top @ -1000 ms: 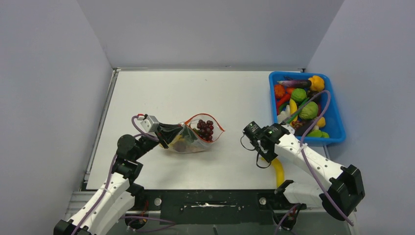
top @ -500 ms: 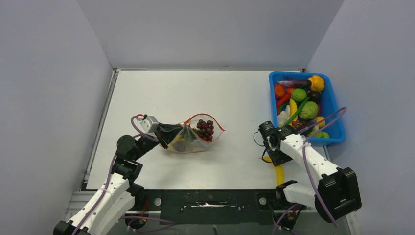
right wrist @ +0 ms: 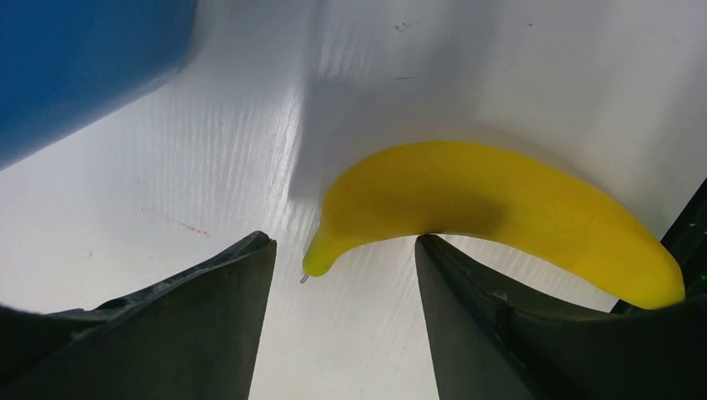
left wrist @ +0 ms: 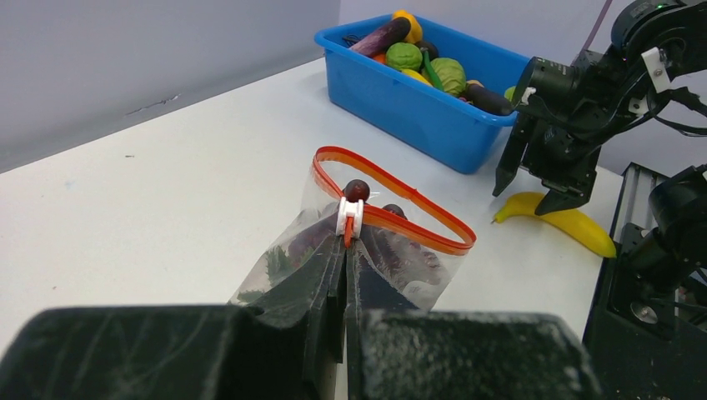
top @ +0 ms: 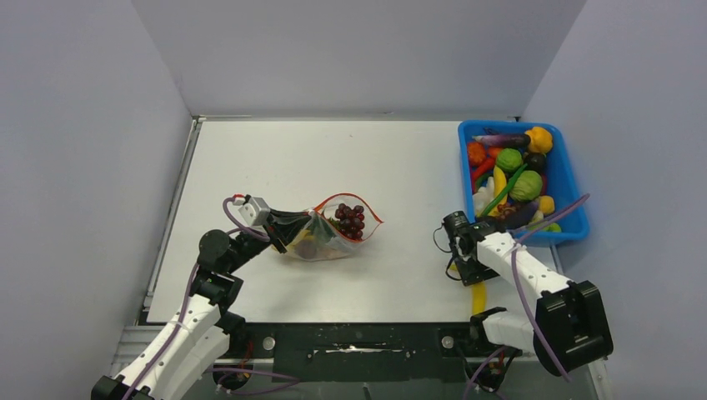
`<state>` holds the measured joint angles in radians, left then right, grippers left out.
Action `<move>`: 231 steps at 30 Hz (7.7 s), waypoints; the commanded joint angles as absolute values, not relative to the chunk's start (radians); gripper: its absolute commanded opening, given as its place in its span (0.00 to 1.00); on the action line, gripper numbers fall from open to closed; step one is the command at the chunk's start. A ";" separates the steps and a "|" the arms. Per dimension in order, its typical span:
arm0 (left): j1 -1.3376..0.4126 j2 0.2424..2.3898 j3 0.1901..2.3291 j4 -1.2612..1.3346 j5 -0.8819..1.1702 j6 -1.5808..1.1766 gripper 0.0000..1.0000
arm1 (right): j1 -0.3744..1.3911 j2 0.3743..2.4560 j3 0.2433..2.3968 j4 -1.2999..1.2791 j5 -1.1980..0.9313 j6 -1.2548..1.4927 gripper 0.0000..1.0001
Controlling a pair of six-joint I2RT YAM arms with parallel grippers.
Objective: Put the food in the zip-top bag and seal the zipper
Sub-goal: Pick up the fake fruit from the center of the board, then place the fake fruit in the zipper food storage bag.
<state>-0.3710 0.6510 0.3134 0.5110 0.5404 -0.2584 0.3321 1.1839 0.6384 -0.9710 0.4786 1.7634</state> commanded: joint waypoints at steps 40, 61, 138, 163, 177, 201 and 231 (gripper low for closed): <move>-0.363 0.641 0.348 0.563 0.558 -0.254 0.00 | 0.550 0.972 0.692 -0.644 0.258 1.491 0.00; -0.364 0.668 0.354 0.580 0.576 -0.260 0.00 | 0.557 0.804 0.764 -0.005 -0.501 0.770 0.00; -0.363 0.720 0.353 0.623 0.784 -0.176 0.00 | 0.451 1.411 0.881 -0.011 -1.038 0.778 0.08; -0.361 0.678 0.405 0.293 0.722 0.118 0.00 | 0.466 1.675 1.515 -1.016 -1.058 -0.257 0.01; -0.363 0.653 0.399 0.346 0.838 0.170 0.00 | 0.498 1.725 1.652 -1.156 -1.286 -0.425 0.00; -0.359 0.614 0.384 0.430 0.942 0.253 0.00 | 0.619 1.915 1.871 -1.205 -1.021 -0.286 0.00; -0.408 0.962 0.427 0.890 0.974 0.171 0.00 | 0.612 1.450 1.474 -0.902 -0.903 -0.007 0.02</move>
<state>-0.4110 1.0100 0.4171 0.8494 0.9722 0.1299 0.6300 1.4464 1.4929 -0.9939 -0.7506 0.0631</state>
